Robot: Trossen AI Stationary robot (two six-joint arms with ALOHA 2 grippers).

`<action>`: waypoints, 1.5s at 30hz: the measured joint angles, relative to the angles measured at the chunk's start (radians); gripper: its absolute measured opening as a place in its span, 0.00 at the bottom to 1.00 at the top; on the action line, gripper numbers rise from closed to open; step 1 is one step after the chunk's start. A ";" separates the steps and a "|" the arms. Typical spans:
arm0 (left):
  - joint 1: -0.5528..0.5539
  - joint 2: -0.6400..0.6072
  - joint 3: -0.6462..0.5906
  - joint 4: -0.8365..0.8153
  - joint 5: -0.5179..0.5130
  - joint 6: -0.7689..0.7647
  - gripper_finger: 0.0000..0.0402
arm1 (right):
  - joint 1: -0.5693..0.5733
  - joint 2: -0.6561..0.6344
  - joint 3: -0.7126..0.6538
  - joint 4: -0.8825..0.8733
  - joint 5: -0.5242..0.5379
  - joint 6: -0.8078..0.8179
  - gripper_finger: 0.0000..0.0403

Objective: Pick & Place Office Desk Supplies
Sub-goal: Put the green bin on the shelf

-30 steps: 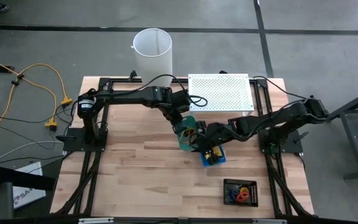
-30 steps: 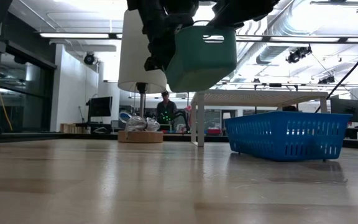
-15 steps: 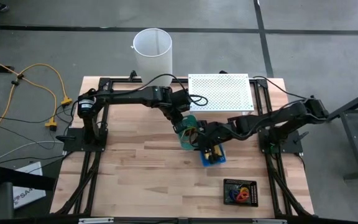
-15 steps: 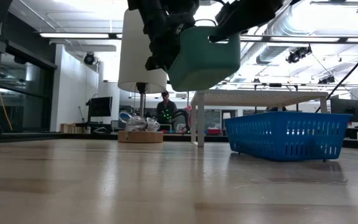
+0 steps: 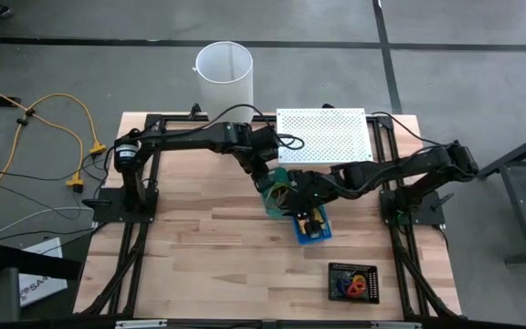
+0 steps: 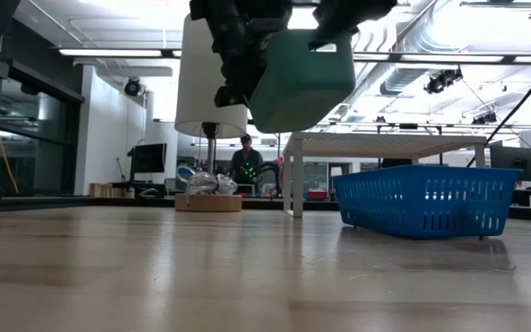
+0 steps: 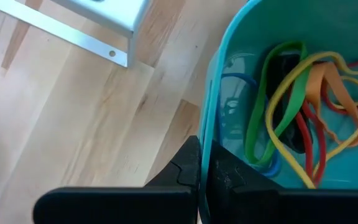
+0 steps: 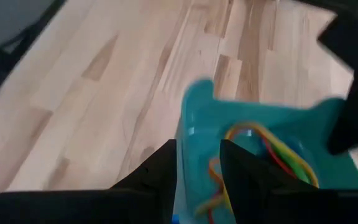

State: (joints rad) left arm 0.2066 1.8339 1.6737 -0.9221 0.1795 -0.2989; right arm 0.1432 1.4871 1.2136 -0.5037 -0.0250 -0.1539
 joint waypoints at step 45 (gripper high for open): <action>-0.002 0.001 0.000 -0.017 -0.032 0.011 0.00 | 0.000 0.140 0.137 -0.137 -0.031 -0.031 0.28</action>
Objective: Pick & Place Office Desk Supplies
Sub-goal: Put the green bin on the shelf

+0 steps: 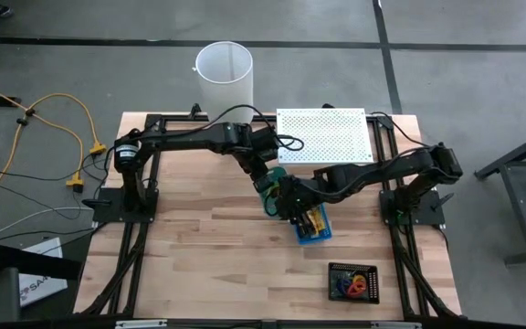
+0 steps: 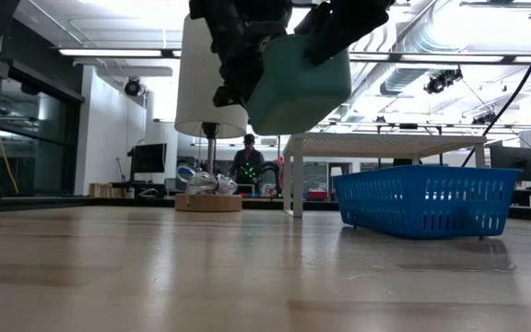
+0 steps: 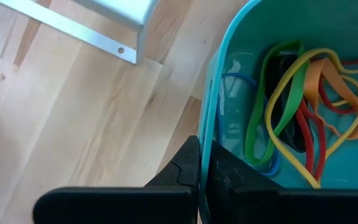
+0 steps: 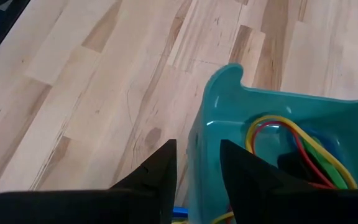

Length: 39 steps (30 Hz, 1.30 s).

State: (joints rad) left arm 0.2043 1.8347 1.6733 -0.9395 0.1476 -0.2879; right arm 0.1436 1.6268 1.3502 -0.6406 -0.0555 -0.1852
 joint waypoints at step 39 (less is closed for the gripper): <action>0.000 0.000 0.000 0.023 0.023 0.000 0.00 | 0.000 0.000 0.000 -0.020 -0.031 -0.029 0.01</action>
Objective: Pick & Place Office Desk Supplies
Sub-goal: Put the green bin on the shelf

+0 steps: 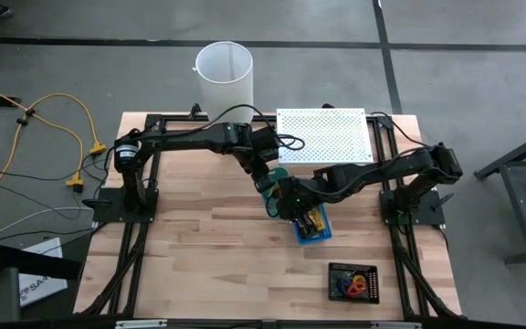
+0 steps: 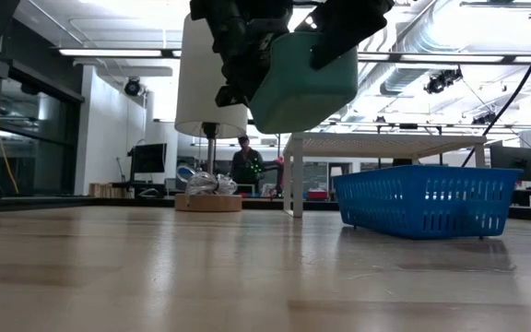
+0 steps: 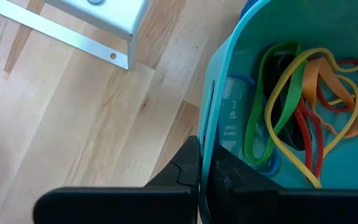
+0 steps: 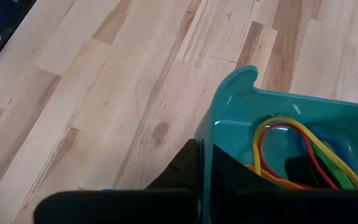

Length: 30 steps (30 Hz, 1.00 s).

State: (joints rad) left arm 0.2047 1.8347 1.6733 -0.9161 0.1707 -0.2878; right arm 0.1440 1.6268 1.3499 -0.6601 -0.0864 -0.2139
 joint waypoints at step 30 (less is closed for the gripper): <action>0.000 0.000 0.000 0.025 0.021 0.014 0.24 | 0.000 0.000 0.000 0.006 -0.021 0.007 0.01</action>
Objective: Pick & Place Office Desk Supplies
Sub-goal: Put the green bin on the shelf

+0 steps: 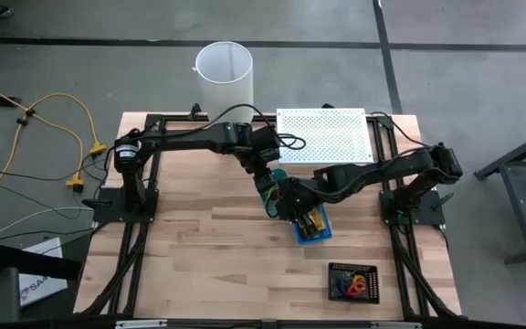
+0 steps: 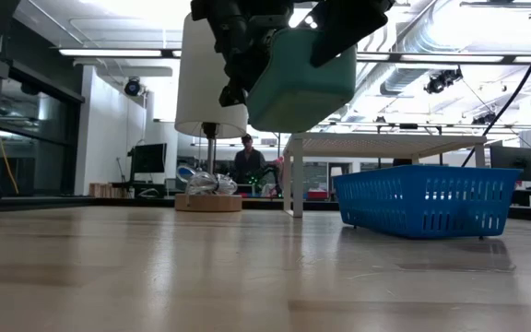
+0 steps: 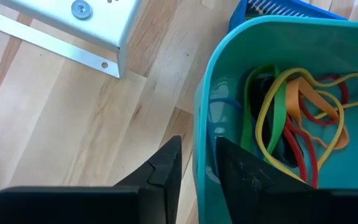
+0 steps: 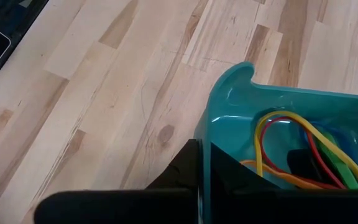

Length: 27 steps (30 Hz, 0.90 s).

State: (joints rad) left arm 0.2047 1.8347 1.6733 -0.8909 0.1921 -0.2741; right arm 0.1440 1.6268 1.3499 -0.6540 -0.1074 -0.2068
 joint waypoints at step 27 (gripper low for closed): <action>0.000 0.000 0.000 0.002 0.022 0.034 0.24 | 0.027 0.000 0.000 -0.038 -0.008 0.044 0.01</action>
State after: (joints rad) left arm 0.2043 1.8347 1.6733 -0.8894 0.2137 -0.2398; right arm 0.1707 1.6268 1.3495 -0.6924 -0.1157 -0.1627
